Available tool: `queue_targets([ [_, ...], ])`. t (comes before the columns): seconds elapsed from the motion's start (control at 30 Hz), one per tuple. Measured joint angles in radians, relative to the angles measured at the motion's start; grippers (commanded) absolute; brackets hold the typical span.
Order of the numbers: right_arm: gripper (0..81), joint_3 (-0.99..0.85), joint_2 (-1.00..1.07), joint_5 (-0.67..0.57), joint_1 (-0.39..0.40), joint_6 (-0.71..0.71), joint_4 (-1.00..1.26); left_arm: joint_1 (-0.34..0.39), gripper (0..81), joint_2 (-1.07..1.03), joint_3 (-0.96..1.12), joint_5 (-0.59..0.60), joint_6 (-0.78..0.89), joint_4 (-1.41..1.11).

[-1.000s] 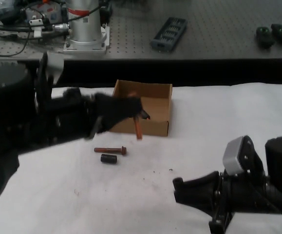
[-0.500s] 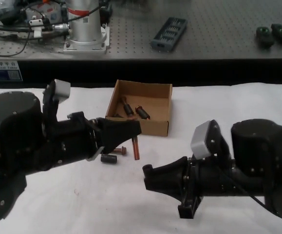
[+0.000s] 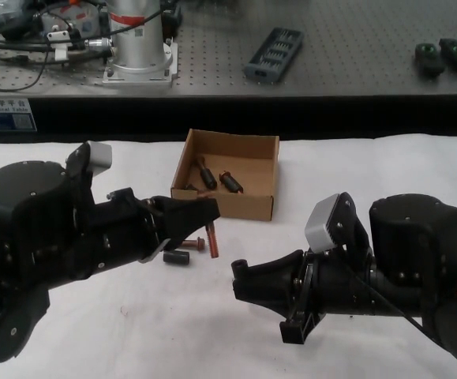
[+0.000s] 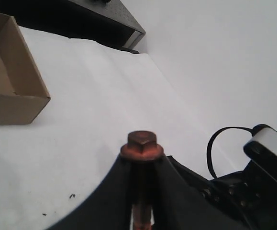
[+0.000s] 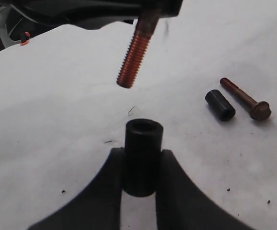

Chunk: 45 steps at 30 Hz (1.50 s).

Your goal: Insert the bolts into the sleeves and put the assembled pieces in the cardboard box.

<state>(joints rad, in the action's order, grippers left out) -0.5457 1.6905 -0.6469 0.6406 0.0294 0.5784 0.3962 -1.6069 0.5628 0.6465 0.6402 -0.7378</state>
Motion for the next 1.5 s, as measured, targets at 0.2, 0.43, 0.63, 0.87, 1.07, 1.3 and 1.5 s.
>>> queue_targets([
  [0.2, 4.9, 0.000, 0.018, 0.003, 0.000, 0.019, -0.013, 0.000, 0.6, 0.000, 0.000, -0.003, -0.012, 0.000],
  [0.43, 4.9, 0.000, 0.019, -0.004, 0.000, 0.032, -0.014, 0.000, 0.6, 0.000, 0.000, -0.052, -0.033, 0.022],
  [0.63, 4.9, 0.000, 0.019, -0.038, 0.010, 0.071, -0.014, 0.000, 0.6, 0.000, 0.000, -0.061, -0.054, 0.022],
  [0.87, 4.9, 0.000, 0.019, -0.043, 0.054, 0.074, -0.014, 0.000, 0.6, 0.000, 0.000, -0.035, -0.064, 0.021],
  [1.07, 4.9, 0.000, 0.019, -0.045, 0.081, 0.074, -0.012, 0.000, 0.6, 0.000, 0.000, -0.015, -0.064, 0.019],
  [1.3, 4.9, 0.000, 0.019, -0.037, 0.081, 0.074, -0.012, 0.000, 0.6, 0.000, 0.000, 0.027, -0.064, 0.000],
  [1.5, 4.9, 0.000, 0.019, -0.008, 0.081, 0.072, -0.012, 0.000, 0.6, 0.000, 0.000, 0.030, -0.056, -0.002],
])
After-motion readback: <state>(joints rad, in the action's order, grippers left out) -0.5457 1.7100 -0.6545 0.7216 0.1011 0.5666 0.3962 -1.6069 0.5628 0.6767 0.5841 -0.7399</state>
